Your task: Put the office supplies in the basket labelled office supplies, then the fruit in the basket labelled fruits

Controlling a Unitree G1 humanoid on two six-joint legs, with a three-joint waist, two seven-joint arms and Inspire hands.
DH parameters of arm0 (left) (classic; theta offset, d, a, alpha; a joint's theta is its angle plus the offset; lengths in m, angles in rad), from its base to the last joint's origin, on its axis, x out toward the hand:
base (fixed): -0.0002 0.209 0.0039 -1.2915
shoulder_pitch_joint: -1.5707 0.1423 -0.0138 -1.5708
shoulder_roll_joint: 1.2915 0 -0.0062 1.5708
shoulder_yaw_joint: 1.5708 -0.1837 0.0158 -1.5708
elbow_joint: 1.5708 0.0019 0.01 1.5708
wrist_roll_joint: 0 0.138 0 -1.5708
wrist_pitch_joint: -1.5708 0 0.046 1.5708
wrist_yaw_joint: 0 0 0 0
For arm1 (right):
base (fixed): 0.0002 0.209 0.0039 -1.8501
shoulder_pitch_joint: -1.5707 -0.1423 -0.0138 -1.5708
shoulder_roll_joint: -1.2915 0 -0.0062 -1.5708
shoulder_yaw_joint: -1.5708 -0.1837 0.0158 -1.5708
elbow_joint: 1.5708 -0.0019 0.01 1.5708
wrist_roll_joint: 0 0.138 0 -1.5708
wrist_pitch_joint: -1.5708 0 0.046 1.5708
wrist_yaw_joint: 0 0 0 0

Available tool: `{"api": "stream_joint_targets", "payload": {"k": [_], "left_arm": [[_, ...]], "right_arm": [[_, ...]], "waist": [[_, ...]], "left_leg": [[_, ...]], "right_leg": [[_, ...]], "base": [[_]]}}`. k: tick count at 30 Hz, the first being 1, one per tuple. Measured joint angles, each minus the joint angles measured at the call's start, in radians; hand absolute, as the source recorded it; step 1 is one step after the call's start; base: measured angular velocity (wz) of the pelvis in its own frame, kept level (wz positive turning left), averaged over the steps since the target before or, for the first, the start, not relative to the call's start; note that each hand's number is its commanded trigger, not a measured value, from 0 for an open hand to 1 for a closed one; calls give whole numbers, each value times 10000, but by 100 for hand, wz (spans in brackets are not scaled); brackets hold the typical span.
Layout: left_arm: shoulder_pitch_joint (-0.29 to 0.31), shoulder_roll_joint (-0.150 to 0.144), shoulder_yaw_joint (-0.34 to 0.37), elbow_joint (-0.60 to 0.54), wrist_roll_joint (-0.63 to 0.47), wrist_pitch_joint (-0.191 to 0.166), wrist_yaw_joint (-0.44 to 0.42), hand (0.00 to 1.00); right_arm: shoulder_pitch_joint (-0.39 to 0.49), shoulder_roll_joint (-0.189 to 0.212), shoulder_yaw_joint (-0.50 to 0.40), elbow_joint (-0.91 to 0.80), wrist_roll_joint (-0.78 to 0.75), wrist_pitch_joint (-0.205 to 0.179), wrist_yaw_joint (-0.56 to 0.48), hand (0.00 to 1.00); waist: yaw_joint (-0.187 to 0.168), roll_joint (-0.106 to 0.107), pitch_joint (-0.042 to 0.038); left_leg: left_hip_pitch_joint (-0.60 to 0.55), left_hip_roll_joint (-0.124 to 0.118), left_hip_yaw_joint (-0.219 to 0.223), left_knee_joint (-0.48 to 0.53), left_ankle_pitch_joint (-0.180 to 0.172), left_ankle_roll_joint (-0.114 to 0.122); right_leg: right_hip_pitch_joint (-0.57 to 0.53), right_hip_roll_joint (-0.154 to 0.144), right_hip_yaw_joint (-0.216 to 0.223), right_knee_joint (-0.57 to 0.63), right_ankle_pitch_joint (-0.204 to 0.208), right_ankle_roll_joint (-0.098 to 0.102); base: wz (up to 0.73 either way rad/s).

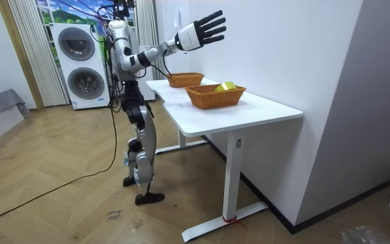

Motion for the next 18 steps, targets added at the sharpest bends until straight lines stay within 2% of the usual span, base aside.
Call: {"api": "stream_joint_targets", "payload": {"k": [3,6,9,11,14,18], "left_arm": [[-4,-17,178,-130,15,3,30,0],[37,-8,184,-210,15,-28,52,0],[32,1,182,-207,-34,-81,198,0],[14,1,184,-209,-270,-149,229,0],[-59,0,180,-166,-377,-162,243,0],[-49,3,221,-184,-336,-164,226,0]], "right_arm": [[597,34,-473,70,403,-23,-256,0],[1223,185,-686,161,999,-458,-758,0],[1772,581,-854,525,1617,-747,-1253,0],[1949,882,-1034,1181,2246,-783,-1655,0],[2002,952,-1018,2821,2931,-1014,-2014,0],[2387,1201,-1021,4619,3945,-1077,-2010,0]], "waist": [[-196,-14,7],[-271,50,30],[-335,76,25],[-381,73,30],[-380,102,21],[-385,150,12]], "left_leg": [[0,-1,19,-13,-1,0],[-5,8,48,-38,-17,3],[-5,37,121,-36,-54,-9],[-18,57,146,-58,-73,-18],[-20,87,145,-59,-95,-37],[-20,95,145,-52,-95,-39]], "right_leg": [[-8,10,60,-13,-18,9],[23,47,187,-140,-20,24],[-3,80,203,-136,-20,23],[-29,106,213,-155,-23,21],[-40,137,227,-169,-29,11],[-25,135,225,-163,-87,-12]], "base": [[0],[-2],[-5],[0],[0],[1]]}}
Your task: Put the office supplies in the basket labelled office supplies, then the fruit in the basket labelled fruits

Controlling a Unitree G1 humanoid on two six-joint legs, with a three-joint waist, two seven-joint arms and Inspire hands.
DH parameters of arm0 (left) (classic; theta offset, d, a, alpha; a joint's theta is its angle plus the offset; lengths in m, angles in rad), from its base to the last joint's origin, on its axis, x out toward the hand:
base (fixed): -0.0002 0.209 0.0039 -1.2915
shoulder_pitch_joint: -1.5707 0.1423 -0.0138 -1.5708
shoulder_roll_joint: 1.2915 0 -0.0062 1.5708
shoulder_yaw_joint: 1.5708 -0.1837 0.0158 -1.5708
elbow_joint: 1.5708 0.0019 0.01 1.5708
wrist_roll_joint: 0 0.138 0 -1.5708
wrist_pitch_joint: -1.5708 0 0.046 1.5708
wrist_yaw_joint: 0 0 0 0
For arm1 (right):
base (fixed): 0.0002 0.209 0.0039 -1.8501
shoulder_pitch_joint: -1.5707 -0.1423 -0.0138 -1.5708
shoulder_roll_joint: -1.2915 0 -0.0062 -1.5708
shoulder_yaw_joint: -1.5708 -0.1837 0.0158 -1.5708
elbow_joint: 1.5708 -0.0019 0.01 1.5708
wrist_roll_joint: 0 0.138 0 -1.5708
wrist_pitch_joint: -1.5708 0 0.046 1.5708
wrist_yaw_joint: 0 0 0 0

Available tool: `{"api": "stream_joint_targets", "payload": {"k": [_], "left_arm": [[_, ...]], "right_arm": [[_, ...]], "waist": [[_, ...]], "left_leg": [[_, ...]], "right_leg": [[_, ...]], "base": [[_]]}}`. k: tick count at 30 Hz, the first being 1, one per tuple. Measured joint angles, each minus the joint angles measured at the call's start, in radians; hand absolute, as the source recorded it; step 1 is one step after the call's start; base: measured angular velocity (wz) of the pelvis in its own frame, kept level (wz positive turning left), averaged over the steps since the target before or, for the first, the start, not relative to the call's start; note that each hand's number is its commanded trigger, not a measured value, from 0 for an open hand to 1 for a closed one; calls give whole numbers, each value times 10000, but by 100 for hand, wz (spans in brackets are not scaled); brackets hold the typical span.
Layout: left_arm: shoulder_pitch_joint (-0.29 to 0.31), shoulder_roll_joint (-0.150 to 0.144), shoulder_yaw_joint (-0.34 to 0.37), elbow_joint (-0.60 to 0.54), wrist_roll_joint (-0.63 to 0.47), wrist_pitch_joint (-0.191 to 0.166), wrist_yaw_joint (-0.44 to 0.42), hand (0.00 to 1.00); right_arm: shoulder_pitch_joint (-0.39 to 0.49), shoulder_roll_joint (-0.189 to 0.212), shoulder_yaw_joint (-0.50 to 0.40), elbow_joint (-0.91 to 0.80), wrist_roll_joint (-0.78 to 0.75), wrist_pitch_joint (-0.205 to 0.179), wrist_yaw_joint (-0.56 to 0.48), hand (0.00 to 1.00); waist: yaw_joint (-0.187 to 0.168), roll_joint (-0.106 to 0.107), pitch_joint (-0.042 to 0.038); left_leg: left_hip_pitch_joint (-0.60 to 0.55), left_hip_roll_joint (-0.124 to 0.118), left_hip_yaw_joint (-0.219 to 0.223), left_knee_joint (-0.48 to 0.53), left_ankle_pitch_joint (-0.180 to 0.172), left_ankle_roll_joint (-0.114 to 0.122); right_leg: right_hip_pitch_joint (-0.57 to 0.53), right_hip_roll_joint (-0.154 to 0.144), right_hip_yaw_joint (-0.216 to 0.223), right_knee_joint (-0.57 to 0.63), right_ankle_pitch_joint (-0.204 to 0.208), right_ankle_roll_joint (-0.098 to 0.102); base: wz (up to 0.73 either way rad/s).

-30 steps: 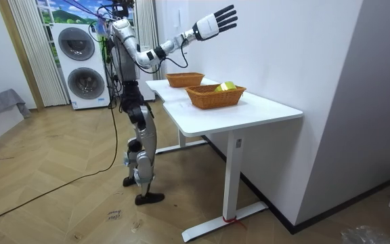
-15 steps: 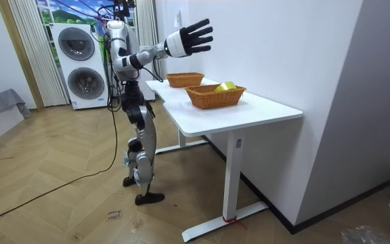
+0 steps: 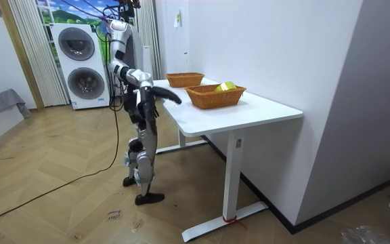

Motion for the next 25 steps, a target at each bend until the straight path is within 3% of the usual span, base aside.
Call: {"api": "stream_joint_targets", "payload": {"k": [4,7,10,14,17,25], "left_arm": [[35,-38,404,34,2,0,-86,0],[108,-102,402,35,14,-1,-115,0],[94,-114,447,177,14,-43,-336,0],[57,-145,454,620,114,-60,-548,0],[-86,-107,318,681,116,-61,-599,0],[-229,-128,-552,852,97,-62,-676,0]], "right_arm": [[307,495,-9,2555,321,-101,87,0],[646,861,184,4125,-191,-112,513,0],[641,917,588,5874,-1021,18,1173,0],[690,955,1995,7554,-2885,142,2585,0],[578,959,3227,8087,-4545,368,3548,0],[-285,1039,5285,8037,-6951,494,5195,0]], "waist": [[54,17,-11],[128,116,-75],[151,176,-80],[322,150,-56],[672,115,-27],[1242,265,-13]], "left_leg": [[-4,-13,-14,45,1,-1],[40,-31,-24,63,2,-2],[44,-51,-58,72,3,-2],[49,-72,-96,154,2,-2],[61,-69,-67,161,2,-2],[145,-30,-240,107,-82,-1]], "right_leg": [[32,-29,-5,20,-119,12],[78,-46,-7,14,-166,20],[55,-73,-16,60,-198,24],[15,-101,4,182,-280,25],[-55,-92,23,188,-260,19],[91,-36,-100,93,-146,20]], "base": [[4],[1],[0],[-1],[-2],[2]]}}
